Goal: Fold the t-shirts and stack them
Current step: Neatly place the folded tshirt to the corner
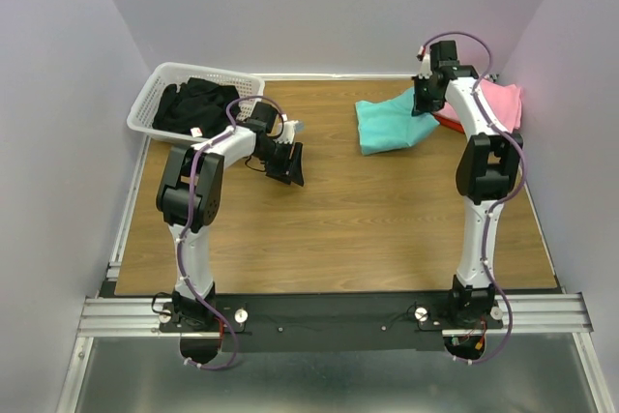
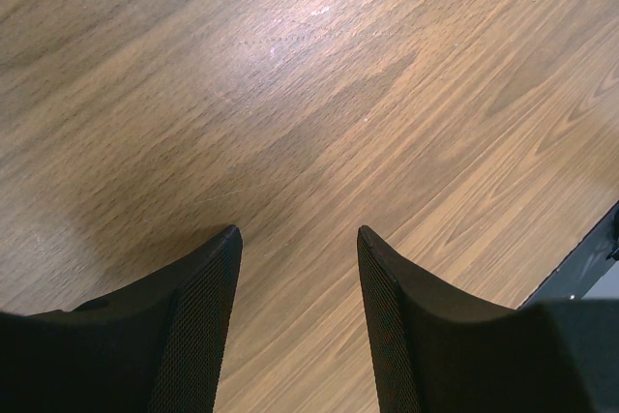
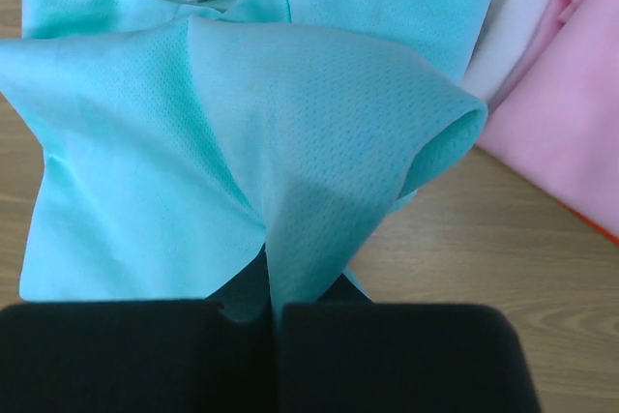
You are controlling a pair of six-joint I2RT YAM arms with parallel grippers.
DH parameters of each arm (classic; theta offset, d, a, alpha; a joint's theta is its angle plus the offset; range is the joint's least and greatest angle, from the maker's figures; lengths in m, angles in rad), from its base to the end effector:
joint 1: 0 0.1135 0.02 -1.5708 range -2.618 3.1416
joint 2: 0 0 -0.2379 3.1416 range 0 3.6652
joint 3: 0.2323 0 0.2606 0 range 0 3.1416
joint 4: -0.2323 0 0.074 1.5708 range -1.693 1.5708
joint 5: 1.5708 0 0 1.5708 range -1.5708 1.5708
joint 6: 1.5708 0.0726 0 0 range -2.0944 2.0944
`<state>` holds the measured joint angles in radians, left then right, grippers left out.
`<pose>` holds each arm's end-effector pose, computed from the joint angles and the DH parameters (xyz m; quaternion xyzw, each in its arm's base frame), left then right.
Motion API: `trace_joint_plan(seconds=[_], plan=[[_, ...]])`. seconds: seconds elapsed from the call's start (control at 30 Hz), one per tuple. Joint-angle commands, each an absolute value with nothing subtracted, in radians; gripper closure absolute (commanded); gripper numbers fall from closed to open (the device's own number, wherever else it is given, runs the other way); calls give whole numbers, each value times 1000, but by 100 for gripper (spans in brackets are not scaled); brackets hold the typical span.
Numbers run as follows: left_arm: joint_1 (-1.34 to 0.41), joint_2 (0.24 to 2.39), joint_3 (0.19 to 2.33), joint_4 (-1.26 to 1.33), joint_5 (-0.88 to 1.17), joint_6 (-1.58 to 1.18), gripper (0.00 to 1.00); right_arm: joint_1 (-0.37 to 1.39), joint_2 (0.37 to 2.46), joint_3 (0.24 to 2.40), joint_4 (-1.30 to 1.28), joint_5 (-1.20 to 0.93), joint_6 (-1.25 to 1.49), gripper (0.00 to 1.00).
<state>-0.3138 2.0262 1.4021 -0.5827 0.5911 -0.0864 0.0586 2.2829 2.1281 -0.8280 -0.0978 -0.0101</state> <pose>0.3806 -0.1661 0.1022 0.1591 0.9288 -0.3152 0.1128 0.5151 0.0373 0.1921 -0.0470 0.9549 0.0538 0.2882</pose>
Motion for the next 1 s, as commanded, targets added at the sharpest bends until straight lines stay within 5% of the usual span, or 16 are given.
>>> trace_joint_plan(seconds=[0.0,0.97], plan=[[-307,2025,1351,-606,541,-78,40,48,2335,2230,-847,-5,-3,99],[-307,1921,1338,-528,537,-186,40,-77,2327,2516,-778,37,54,100]])
